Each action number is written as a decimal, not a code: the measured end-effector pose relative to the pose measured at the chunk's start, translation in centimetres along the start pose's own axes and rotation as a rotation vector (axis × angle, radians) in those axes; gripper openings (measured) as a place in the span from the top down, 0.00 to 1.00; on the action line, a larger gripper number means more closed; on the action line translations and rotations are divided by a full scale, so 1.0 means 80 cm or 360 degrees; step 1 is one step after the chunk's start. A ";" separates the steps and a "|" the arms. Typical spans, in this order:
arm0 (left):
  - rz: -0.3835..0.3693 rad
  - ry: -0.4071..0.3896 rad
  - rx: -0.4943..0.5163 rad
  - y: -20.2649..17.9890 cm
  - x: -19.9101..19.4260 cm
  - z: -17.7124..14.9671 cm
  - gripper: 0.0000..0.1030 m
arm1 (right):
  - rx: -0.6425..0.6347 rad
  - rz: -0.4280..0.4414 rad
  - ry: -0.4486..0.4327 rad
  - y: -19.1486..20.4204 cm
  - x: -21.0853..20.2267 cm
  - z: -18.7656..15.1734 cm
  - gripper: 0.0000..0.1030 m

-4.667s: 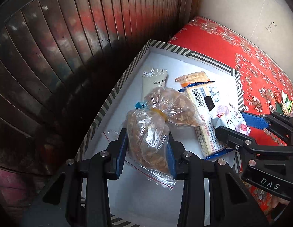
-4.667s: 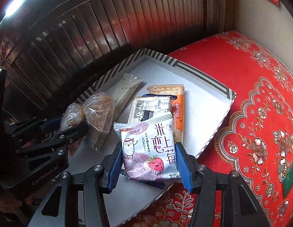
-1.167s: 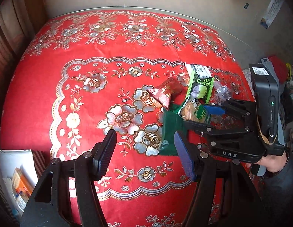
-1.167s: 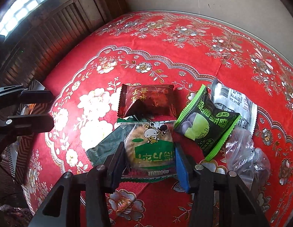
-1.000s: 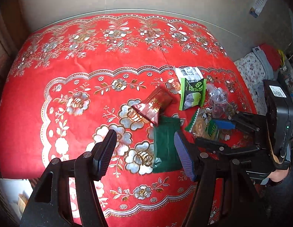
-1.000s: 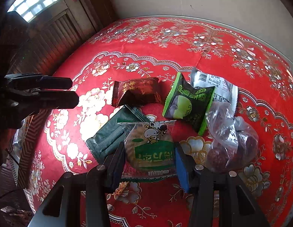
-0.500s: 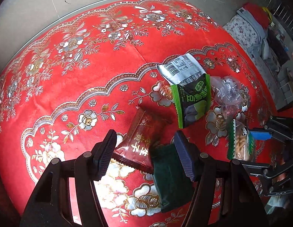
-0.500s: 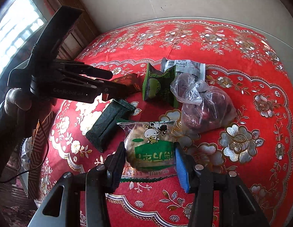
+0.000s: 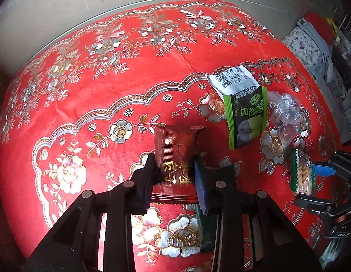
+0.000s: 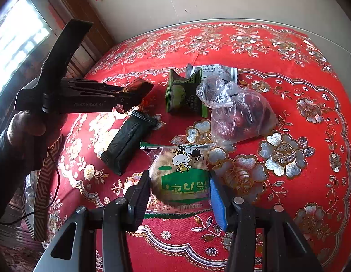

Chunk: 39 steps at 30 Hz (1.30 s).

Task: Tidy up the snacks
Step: 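Carry the cookie pack and brown-red pack toward the white box with both tools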

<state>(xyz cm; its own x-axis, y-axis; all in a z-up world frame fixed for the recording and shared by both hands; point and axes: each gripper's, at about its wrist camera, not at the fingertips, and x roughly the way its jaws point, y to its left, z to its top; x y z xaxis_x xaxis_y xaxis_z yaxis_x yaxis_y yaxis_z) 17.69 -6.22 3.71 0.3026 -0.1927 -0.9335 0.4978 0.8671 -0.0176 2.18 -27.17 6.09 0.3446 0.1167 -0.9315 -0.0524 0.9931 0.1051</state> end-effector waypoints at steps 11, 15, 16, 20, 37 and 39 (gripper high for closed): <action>0.0022 -0.0094 -0.0149 -0.038 -0.061 -0.044 0.69 | 0.0105 0.0029 -0.0183 -0.018 -0.041 -0.030 0.54; 0.0042 -0.0114 -0.0188 -0.045 -0.073 -0.050 0.69 | 0.0141 0.0079 -0.0237 -0.022 -0.050 -0.041 0.54; 0.0050 -0.0118 -0.0194 -0.046 -0.074 -0.050 0.69 | 0.0134 0.0076 -0.0235 -0.022 -0.050 -0.042 0.54; 0.0070 -0.0130 -0.0163 -0.057 -0.079 -0.050 0.69 | 0.0143 0.0087 -0.0238 -0.026 -0.051 -0.044 0.54; 0.0035 -0.0203 -0.0137 -0.078 -0.115 -0.072 0.69 | 0.0020 0.0053 -0.0250 0.013 -0.070 -0.037 0.54; 0.0040 -0.0225 -0.0146 -0.078 -0.123 -0.076 0.69 | 0.0014 0.0050 -0.0258 0.017 -0.075 -0.039 0.54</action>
<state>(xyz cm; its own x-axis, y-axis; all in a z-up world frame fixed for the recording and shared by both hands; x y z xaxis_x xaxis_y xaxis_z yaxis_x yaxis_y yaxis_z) 6.69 -6.93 10.85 0.4288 -0.2274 -0.8743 0.4143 0.9095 -0.0334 -2.89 -26.54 10.73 0.4899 0.1473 -0.8592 -0.0574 0.9889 0.1368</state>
